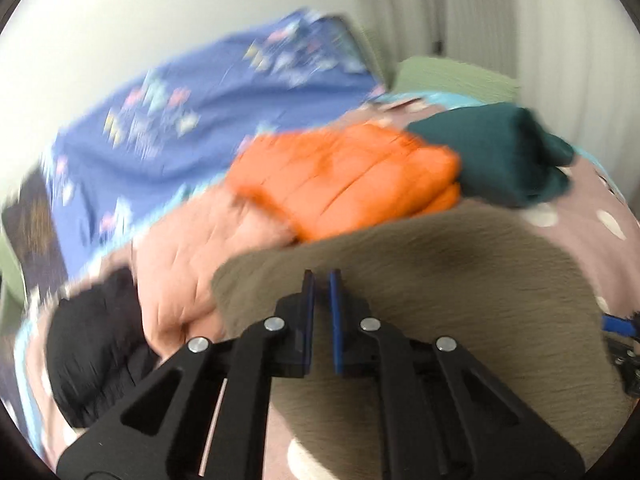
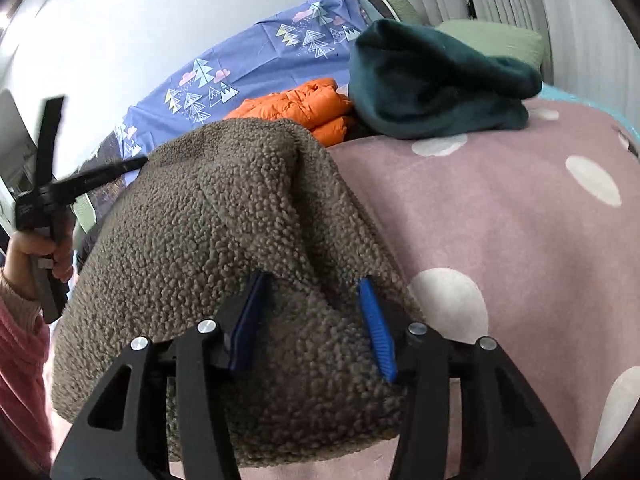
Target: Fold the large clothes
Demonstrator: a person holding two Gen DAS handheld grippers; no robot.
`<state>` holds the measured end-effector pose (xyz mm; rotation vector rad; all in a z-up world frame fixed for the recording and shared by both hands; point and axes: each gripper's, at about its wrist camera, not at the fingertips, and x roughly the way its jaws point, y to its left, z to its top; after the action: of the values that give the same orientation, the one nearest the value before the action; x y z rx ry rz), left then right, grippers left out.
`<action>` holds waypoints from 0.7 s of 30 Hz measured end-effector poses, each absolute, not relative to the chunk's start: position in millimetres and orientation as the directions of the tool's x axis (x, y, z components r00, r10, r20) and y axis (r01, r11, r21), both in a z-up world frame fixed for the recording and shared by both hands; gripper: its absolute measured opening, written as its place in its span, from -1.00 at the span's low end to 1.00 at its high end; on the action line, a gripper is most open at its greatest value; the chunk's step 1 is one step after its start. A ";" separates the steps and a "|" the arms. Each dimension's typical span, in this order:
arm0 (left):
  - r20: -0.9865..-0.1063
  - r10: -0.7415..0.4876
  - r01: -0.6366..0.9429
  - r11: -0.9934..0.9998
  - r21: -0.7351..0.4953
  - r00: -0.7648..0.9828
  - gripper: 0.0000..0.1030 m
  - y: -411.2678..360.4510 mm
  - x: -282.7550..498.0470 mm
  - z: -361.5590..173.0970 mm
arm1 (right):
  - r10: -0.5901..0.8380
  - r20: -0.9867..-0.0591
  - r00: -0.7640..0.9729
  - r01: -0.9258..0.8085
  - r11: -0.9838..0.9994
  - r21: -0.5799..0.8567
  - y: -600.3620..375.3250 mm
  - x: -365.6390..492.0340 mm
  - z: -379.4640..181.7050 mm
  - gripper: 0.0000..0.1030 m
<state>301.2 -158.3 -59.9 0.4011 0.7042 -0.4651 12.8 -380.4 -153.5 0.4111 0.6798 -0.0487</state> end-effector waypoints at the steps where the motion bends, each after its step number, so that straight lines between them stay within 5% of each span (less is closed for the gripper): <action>1: -0.719 -0.219 0.535 0.809 0.245 0.659 -0.86 -162.0 306.5 -77.7 | 0.077 -0.619 0.782 0.178 0.924 0.339 -378.5 14.5 -153.2 -0.06; 3: -0.691 -0.117 0.529 0.736 0.422 0.713 -1.00 -178.8 301.4 -121.1 | 0.068 -0.612 0.788 0.164 0.935 0.316 -371.0 14.1 -151.7 -0.02; 13: -0.689 -0.185 0.537 0.772 0.339 0.701 -1.00 -174.4 299.8 -85.2 | 0.070 -0.593 0.802 0.175 0.922 0.345 -381.0 8.0 -154.2 0.07; 15: -0.673 -0.305 0.593 0.767 0.246 0.674 -1.00 -179.1 286.6 -61.2 | 0.090 -0.587 0.804 0.170 0.912 0.374 -382.9 8.5 -155.9 0.08; 18: -0.633 -0.457 0.684 0.711 0.164 0.626 -0.82 -202.9 267.5 -31.4 | 0.093 -0.583 0.807 0.166 0.912 0.375 -382.7 8.5 -155.9 0.10; 21: -0.627 -0.444 0.707 0.661 0.253 0.640 -0.60 -243.3 264.2 -33.4 | 0.086 -0.579 0.811 0.164 0.916 0.366 -381.7 8.4 -155.1 0.10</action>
<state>264.2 -243.3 -33.4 0.5145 0.5567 -0.6902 8.4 -381.7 -155.1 0.4178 0.6288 -0.0428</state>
